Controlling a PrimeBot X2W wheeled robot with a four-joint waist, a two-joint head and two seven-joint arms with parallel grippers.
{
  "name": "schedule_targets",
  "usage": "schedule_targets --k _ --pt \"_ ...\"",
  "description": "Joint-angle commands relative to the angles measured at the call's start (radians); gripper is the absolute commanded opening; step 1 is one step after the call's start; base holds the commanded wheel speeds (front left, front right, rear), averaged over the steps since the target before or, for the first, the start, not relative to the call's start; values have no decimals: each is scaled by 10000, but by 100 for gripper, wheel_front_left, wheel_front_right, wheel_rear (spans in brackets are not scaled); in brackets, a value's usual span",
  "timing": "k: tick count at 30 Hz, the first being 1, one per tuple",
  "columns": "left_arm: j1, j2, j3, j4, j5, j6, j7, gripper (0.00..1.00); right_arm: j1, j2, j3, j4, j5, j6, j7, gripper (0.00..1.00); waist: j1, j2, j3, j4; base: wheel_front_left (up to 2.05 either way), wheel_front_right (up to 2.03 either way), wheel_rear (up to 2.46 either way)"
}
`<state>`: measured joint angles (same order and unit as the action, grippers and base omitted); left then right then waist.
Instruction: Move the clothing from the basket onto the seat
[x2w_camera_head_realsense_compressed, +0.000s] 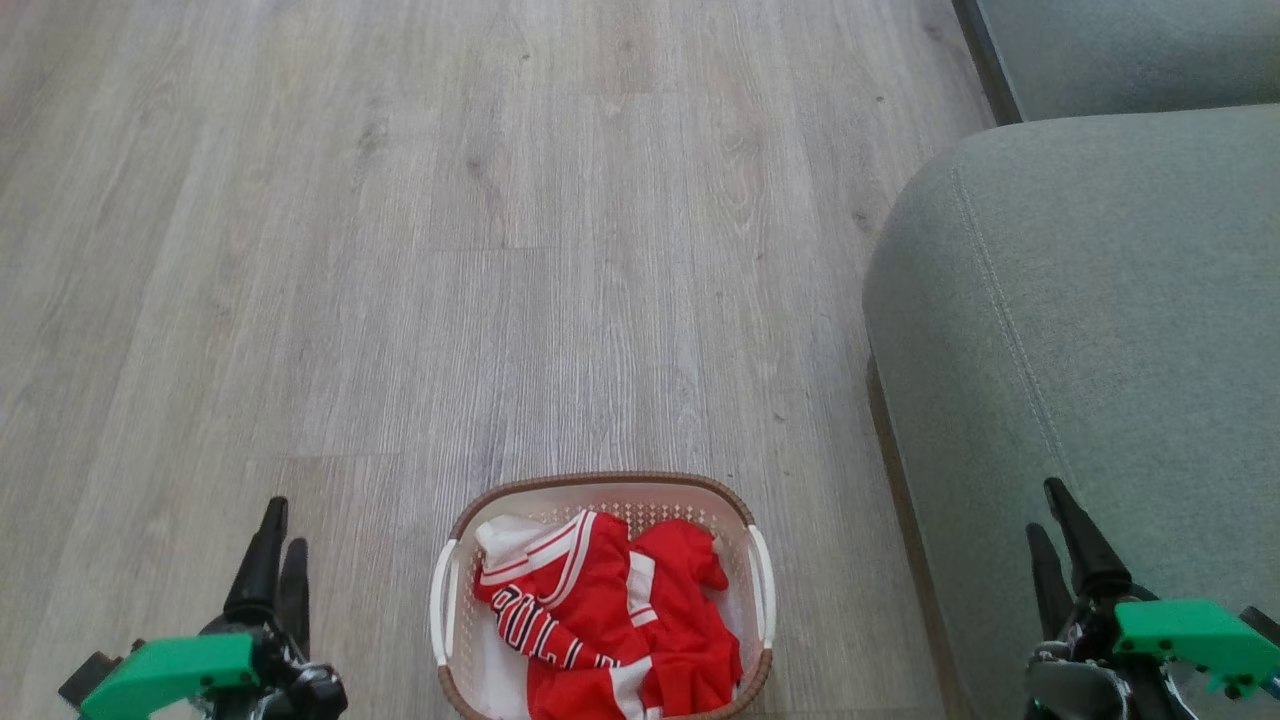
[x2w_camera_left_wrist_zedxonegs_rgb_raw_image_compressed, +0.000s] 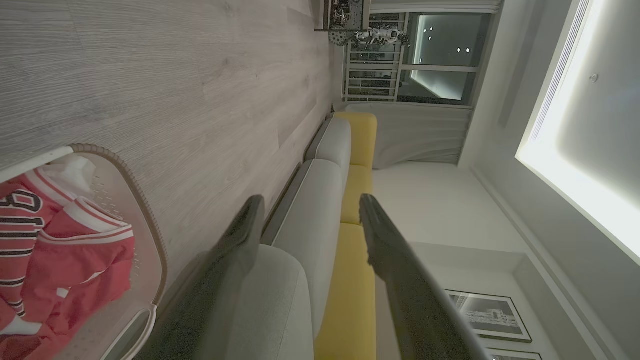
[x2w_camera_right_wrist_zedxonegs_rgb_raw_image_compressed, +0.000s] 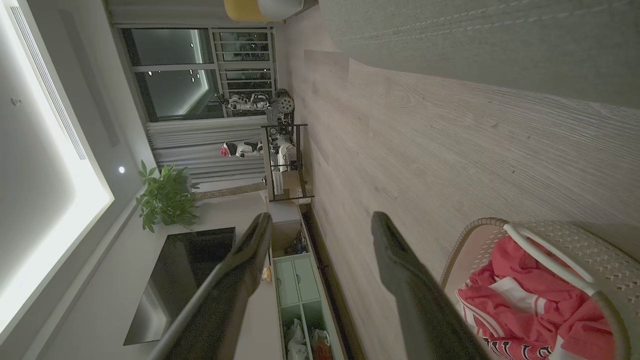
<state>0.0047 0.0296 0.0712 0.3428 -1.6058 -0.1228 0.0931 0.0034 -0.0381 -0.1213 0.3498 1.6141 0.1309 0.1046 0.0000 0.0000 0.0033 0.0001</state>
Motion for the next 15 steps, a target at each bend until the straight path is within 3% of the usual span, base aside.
schedule_targets --k 1,15 --pt "-440 86 -32 -414 12 -7 -110 100 -439 -69 31 -406 142 0 -120 100 0 0 0 1 0 0 0" --pt "-444 101 -41 -783 675 -15 -520 100 -504 -179 237 -877 -123 0 -384 100 0 0 -5 -4 0 0 0"
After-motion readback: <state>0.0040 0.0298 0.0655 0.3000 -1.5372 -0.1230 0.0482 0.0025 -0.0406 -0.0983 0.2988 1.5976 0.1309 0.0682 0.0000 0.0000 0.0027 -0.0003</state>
